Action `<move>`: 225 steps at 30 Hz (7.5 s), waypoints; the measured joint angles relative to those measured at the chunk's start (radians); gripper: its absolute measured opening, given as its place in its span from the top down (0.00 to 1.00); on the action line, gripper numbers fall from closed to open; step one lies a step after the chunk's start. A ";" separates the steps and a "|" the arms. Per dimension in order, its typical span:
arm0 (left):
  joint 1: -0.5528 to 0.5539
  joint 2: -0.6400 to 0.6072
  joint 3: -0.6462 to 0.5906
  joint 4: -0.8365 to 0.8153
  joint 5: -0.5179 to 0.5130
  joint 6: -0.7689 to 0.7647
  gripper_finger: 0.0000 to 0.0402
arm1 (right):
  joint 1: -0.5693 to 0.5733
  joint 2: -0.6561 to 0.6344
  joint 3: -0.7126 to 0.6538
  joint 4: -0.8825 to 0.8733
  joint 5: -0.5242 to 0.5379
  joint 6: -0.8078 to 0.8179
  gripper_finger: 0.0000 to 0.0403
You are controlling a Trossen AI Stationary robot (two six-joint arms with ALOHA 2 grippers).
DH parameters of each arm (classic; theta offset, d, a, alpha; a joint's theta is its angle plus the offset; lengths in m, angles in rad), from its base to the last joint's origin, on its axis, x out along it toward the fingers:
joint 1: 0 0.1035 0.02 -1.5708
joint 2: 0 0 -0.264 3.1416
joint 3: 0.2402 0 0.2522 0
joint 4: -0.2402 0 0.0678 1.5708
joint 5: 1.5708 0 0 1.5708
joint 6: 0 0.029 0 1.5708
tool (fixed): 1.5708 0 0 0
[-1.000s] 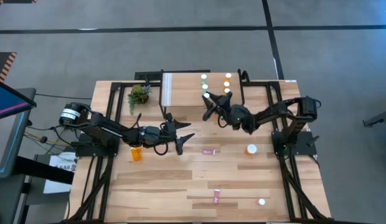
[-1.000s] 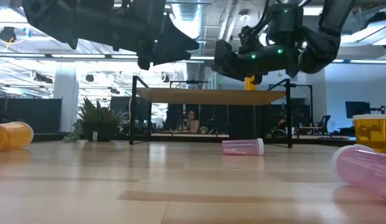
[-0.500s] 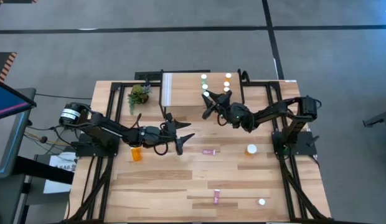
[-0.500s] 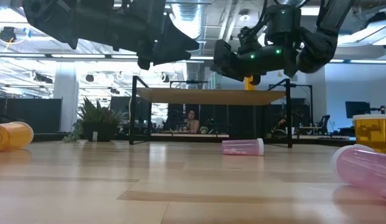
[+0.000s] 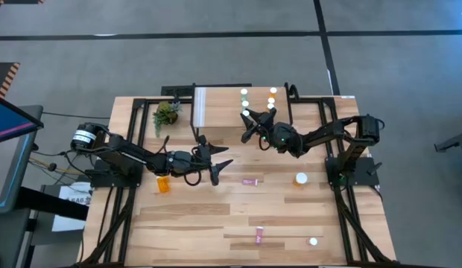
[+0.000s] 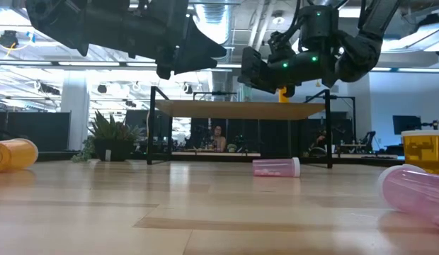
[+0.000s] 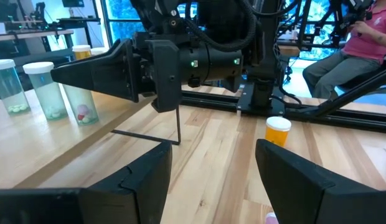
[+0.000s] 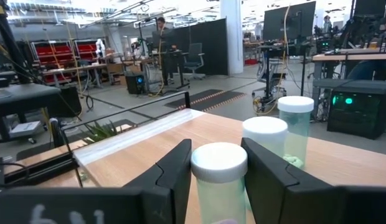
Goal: Pick and place medicine bottles onto shelf by color
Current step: Put the blue pill bottle on the shelf aligned with the other blue pill bottles, then put the top pink pill bottle on the shelf
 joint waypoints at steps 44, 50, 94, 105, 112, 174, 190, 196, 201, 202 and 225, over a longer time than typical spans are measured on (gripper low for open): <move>0.000 0.000 0.000 -0.014 0.000 -0.010 0.45 | 0.012 -0.143 0.000 -0.145 -0.022 -0.058 0.46; 0.001 0.000 0.000 -0.023 0.025 -0.032 0.45 | 0.069 -0.253 0.000 -0.223 -0.021 -0.108 0.46; -0.051 0.227 0.136 -0.189 0.357 -0.109 0.45 | 0.645 -0.131 -0.150 -0.825 -0.166 0.209 0.46; -0.050 0.243 0.167 -0.259 0.354 -0.085 0.45 | 0.552 -0.096 -0.150 -0.791 -0.126 0.206 0.46; -0.050 0.243 0.167 -0.277 0.354 -0.084 0.45 | 0.518 -0.096 -0.150 -0.776 -0.209 0.213 0.46; -0.046 0.243 0.212 -0.324 0.335 0.019 0.45 | 0.542 -0.076 -0.153 -0.825 -0.294 0.285 0.46; -0.010 0.428 0.477 -0.624 0.359 0.176 0.45 | 0.597 -0.390 -0.151 -1.087 -0.200 0.338 0.46; 0.037 0.491 0.570 -0.722 0.417 0.177 0.45 | 0.620 -0.390 -0.151 -1.118 -0.159 0.343 0.48; 0.050 0.508 0.571 -0.771 0.461 0.183 0.45 | 0.620 -0.391 -0.151 -1.137 -0.139 0.357 0.49; 0.050 0.509 0.571 -0.782 0.457 0.183 0.45 | 0.620 -0.391 -0.151 -1.136 -0.134 0.357 0.49; 0.064 0.450 0.571 -0.779 0.424 0.143 0.82 | 0.626 -0.394 -0.150 -1.094 -0.065 0.357 0.53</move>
